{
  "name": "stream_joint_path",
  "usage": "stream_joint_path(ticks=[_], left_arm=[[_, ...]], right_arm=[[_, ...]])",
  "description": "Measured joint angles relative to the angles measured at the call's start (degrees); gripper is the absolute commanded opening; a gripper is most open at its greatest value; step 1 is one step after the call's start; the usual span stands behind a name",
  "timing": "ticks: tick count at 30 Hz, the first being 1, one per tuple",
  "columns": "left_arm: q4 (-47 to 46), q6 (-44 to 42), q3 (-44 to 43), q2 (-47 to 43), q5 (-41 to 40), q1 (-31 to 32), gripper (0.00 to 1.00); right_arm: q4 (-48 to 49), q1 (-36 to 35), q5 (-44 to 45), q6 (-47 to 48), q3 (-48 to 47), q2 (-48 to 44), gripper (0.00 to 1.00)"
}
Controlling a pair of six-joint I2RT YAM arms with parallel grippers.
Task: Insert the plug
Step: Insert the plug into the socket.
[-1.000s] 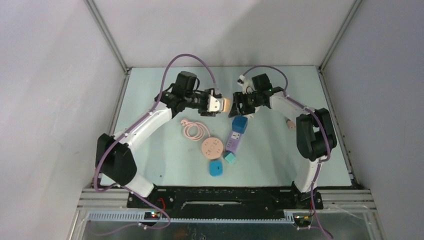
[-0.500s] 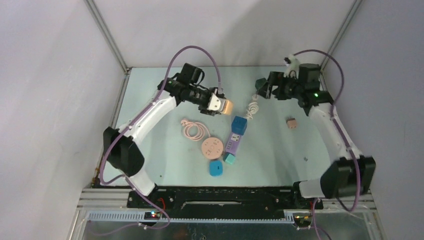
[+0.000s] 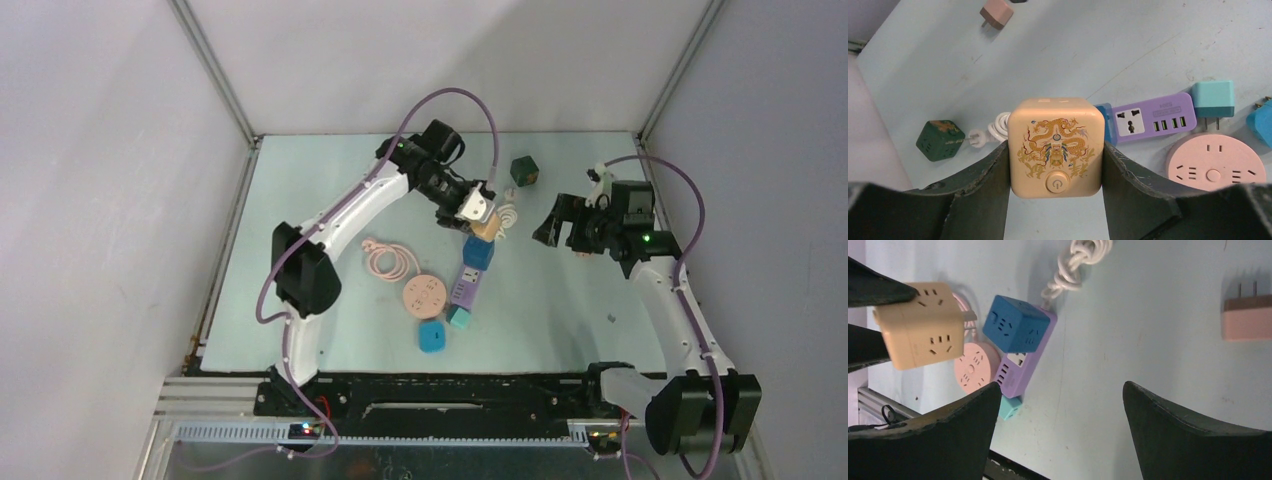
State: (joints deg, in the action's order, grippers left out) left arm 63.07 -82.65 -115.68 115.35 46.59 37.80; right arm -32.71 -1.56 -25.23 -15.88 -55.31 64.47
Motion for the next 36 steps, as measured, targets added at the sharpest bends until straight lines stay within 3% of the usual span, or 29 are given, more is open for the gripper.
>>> stream_joint_path(ticks=[6,36], left_arm=[[3.21,-0.28,-4.76,2.32,-0.31,0.76,0.0],[7.23,0.11,-4.79,9.14,3.61,-2.19,0.0]], right_arm=[[-1.97,0.39,1.44,-0.02,2.73,-2.49,0.95],[-1.68,4.37,-1.53,1.53,9.42,-3.1,0.95]])
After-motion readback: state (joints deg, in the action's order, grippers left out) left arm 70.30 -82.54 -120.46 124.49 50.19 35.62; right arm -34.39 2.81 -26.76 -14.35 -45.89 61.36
